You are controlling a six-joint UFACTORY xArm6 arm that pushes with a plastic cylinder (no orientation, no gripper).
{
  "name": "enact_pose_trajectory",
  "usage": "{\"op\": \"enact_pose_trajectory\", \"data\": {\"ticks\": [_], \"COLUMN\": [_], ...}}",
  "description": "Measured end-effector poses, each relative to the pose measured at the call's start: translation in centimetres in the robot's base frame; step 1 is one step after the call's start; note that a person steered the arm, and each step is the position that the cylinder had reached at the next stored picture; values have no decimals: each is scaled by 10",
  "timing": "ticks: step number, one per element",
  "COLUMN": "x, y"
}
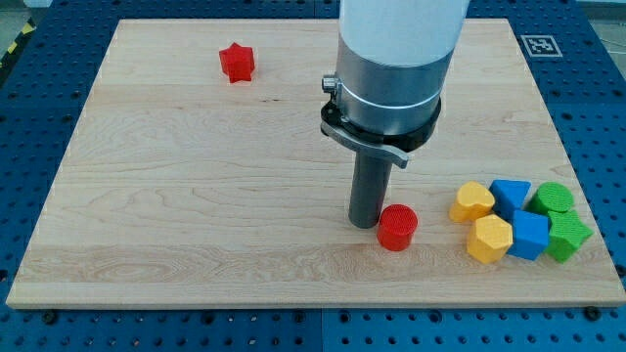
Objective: Drag the red star towards the group of blocks
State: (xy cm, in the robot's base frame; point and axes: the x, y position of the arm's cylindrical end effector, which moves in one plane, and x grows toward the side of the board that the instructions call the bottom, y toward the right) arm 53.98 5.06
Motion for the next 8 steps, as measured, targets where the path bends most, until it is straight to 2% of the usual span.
{"op": "enact_pose_trajectory", "data": {"ticks": [2, 5, 7, 8], "x": [18, 22, 15, -14], "y": [26, 57, 9, -37]}}
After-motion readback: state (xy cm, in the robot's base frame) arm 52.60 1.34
